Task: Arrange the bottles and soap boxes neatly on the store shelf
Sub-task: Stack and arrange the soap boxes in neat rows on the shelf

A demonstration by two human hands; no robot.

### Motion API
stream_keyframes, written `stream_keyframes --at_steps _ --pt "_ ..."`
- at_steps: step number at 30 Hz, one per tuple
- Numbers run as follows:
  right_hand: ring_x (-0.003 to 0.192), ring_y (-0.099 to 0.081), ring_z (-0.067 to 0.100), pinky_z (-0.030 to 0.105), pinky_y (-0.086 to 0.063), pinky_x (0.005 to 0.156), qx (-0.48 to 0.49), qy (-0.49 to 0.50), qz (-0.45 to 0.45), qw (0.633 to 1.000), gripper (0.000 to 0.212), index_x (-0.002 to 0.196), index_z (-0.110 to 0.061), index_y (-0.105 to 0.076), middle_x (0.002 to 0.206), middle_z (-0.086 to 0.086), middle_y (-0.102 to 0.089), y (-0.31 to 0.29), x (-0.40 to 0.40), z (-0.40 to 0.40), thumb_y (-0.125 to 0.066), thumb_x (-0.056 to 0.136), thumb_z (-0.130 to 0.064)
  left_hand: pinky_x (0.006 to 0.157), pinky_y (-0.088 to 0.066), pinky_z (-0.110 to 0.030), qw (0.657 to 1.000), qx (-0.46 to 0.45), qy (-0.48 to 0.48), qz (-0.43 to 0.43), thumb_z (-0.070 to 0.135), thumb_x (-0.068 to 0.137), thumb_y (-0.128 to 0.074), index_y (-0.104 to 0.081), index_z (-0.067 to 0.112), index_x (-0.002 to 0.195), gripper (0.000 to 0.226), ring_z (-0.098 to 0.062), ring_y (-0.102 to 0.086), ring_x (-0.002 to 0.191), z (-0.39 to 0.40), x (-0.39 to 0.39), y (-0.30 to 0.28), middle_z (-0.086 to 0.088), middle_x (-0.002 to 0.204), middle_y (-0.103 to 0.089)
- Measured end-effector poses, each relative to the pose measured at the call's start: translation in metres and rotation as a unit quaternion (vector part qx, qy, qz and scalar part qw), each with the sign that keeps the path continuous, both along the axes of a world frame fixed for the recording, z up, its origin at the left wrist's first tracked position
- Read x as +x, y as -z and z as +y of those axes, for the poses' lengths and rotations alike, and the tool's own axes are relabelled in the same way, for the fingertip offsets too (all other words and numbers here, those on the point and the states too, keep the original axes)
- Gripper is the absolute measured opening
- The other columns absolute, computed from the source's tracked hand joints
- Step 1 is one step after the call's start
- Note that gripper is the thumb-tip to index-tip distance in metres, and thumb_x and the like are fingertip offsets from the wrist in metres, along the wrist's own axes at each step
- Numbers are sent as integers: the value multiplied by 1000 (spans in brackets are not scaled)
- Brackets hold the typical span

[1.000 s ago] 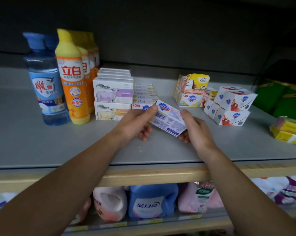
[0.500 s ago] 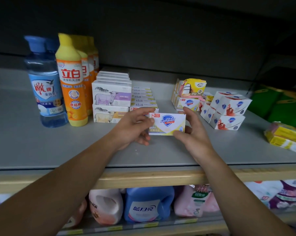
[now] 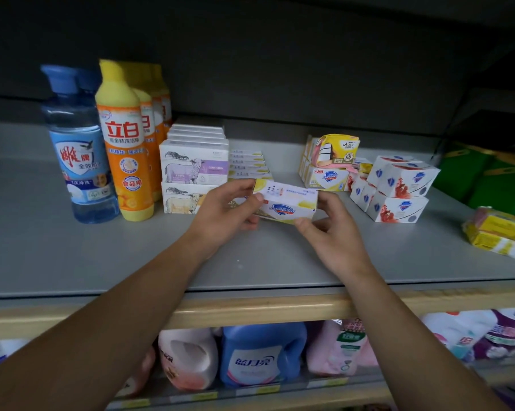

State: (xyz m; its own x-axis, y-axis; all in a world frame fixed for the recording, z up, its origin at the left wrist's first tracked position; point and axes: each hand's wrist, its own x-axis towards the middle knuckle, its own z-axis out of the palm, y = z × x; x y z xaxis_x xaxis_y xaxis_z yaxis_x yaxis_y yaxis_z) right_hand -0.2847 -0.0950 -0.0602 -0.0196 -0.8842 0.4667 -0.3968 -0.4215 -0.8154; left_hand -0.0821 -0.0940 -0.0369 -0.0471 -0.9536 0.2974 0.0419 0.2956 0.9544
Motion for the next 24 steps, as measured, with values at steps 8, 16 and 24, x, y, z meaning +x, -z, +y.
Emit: stream_keyframes --at_steps 8,16,24 --pt "100 -54 12 24 -43 86 -39 44 58 997 55 130 -30 -53 119 -19 -58 -3 1 3 -76 81 -19 69 -58 -46 998 -9 -30 -60 14 91 -65 -64 13 114 22 -26 -65 66 5 -2 -1 -10 111 -65" --pt "111 -53 23 31 -42 95 -80 37 171 981 50 128 -17 -57 121 2 -59 -1 7 6 -74 81 -13 56 -53 -22 970 -123 -82 -193 20 89 -68 -64 31 105 20 -6 -65 62 12 -10 3 7 98 -67" --pt "107 -55 17 15 -34 85 -47 65 126 989 44 126 -16 -61 117 0 -55 -3 0 0 -71 84 -7 81 -52 -29 836 -250 -258 -414 37 87 -66 -60 21 124 41 -18 -64 97 -3 18 -40 -2 126 -60"
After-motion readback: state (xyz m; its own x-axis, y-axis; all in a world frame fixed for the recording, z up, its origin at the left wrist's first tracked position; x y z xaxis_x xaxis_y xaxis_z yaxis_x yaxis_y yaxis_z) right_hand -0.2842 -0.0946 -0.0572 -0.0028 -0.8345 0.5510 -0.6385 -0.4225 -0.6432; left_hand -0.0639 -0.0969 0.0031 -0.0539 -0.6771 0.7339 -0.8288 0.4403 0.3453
